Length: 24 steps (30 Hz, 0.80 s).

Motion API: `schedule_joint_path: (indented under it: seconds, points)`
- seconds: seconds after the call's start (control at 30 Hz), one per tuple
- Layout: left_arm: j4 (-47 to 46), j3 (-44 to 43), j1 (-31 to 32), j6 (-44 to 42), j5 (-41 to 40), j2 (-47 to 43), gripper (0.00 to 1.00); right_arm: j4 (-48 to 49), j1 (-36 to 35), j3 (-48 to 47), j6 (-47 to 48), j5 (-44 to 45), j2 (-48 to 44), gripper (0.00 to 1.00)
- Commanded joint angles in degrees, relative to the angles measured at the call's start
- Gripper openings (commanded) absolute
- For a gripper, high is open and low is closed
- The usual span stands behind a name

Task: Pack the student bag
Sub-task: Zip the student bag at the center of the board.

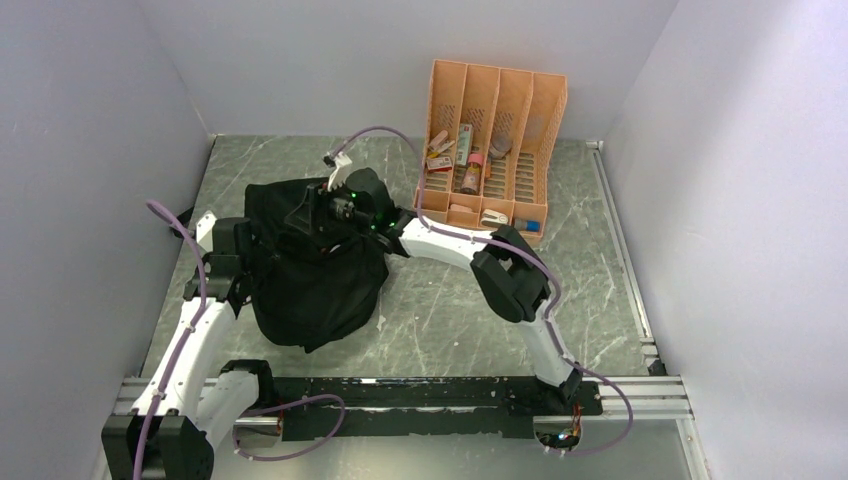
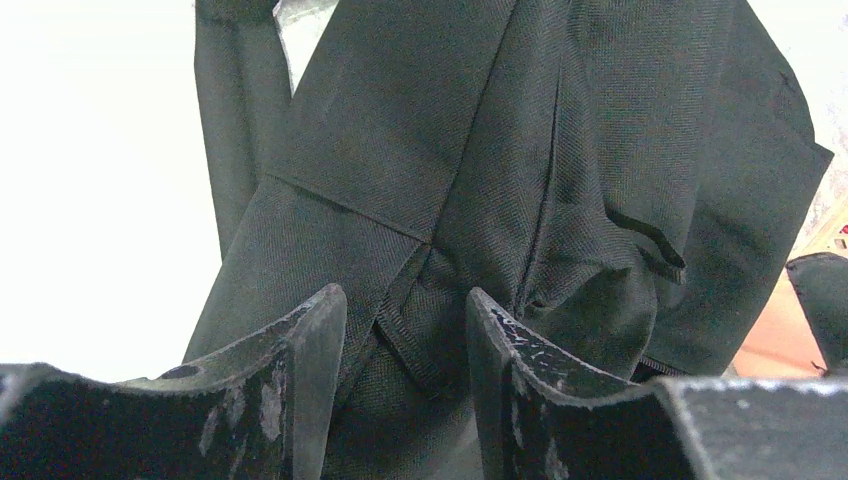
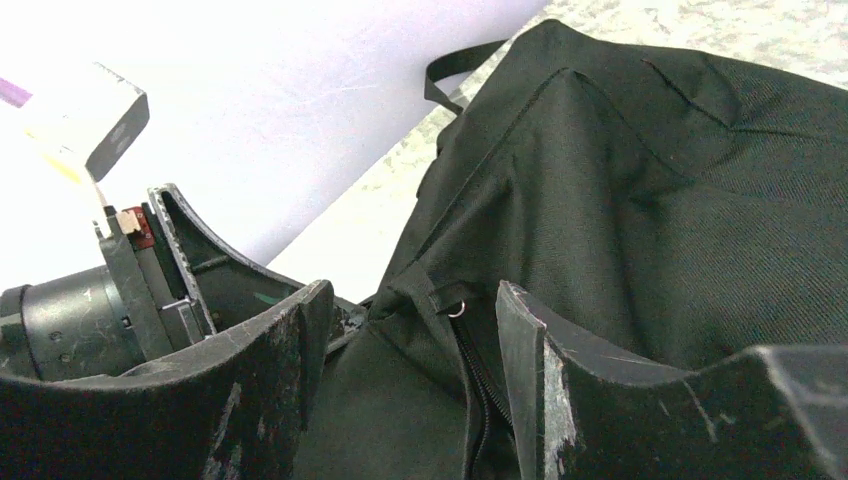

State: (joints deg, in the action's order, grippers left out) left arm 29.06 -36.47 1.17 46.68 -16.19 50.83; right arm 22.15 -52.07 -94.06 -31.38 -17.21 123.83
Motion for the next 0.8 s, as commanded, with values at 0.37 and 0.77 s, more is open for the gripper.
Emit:
schedule_joint_path:
  seconds: [0.37, 0.77]
  points:
    - [-2.52, 0.96, -0.11, -0.57, 2.70, -0.60, 0.52, 5.04, -1.12, -3.06, 6.70, -0.29, 6.77, 0.62]
    - [-2.68, 1.13, 0.10, -0.71, 2.74, -0.49, 0.51, 9.89, -1.13, -2.77, 3.08, -0.46, 7.96, 0.59]
